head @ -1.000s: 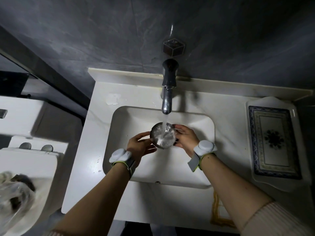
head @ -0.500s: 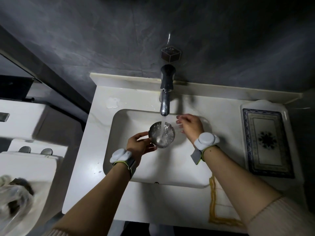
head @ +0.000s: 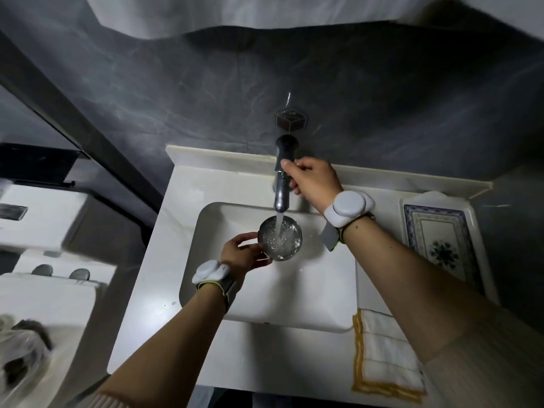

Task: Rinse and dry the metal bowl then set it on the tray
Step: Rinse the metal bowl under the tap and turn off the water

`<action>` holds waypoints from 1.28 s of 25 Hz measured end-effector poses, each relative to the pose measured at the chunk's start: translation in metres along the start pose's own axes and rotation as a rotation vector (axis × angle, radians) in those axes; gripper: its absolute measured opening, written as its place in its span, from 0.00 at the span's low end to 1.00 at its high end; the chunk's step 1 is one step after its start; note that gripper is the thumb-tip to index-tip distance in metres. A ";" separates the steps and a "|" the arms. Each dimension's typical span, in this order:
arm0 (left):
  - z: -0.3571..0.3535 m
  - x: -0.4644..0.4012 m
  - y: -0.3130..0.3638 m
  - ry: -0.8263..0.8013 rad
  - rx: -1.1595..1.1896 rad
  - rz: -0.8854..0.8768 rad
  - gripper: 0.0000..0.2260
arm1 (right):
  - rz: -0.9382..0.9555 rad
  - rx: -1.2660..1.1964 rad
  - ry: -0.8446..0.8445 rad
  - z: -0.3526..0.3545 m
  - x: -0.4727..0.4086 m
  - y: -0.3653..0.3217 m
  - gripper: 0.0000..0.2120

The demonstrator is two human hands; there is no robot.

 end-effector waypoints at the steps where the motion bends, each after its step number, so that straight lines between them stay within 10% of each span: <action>1: 0.001 0.000 0.000 0.002 -0.005 0.003 0.14 | 0.006 0.018 -0.005 0.000 0.000 0.002 0.14; 9: 0.014 0.006 -0.003 0.005 -0.054 -0.002 0.15 | -0.121 0.028 0.122 0.004 0.028 0.061 0.18; 16: 0.018 0.010 -0.001 -0.044 -0.061 -0.028 0.18 | -0.405 0.073 -0.369 -0.018 0.061 0.123 0.11; 32: 0.019 0.009 0.009 -0.028 -0.278 -0.218 0.21 | -0.152 0.058 -0.276 -0.007 0.071 0.117 0.18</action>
Point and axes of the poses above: each hand's wrist, its own x-axis away from the middle knuckle, its own z-axis out of the back of the hand, y = z × x, the point moved 2 cm from there along -x, towards the middle knuckle, and after that the axes turned 7 degrees about z, right-handed, at the moved point
